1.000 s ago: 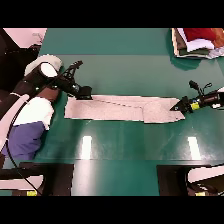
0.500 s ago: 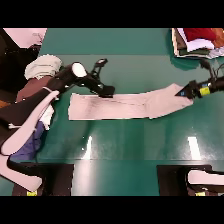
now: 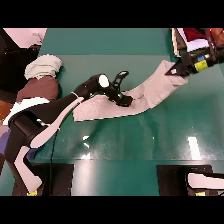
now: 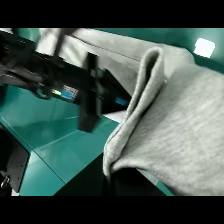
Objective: Fold the shirts.
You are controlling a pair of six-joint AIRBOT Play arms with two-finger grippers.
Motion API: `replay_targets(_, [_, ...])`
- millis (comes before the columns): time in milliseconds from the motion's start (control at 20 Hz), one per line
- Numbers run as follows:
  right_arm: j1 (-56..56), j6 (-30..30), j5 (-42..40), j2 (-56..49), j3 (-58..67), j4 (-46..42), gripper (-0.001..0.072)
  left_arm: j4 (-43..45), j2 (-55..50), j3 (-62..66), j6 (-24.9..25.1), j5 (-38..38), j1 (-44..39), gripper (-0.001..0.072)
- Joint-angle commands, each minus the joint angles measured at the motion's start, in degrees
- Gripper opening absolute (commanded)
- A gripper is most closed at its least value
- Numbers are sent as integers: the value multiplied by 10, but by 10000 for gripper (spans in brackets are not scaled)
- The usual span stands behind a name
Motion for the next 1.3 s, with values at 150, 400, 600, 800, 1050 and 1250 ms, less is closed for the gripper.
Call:
replay_targets(150, [85,21,2,-42,104,-1,10,1,-14,3,0,11,-14,20])
replay_targets(400, [118,20,1,-62,142,-1,10,52,14,3,-1,-29,16,20])
replay_targets(600, [149,14,-2,-82,163,0,10,134,89,3,-10,-65,88,20])
replay_targets(800, [214,-12,-29,-108,163,0,10,186,174,3,-9,-108,194,21])
replay_targets(1050, [349,-51,-170,-177,163,27,12,207,265,3,-4,-133,320,21])
replay_targets(1250, [430,-76,-292,-259,163,34,619,206,307,3,-4,-159,381,21])
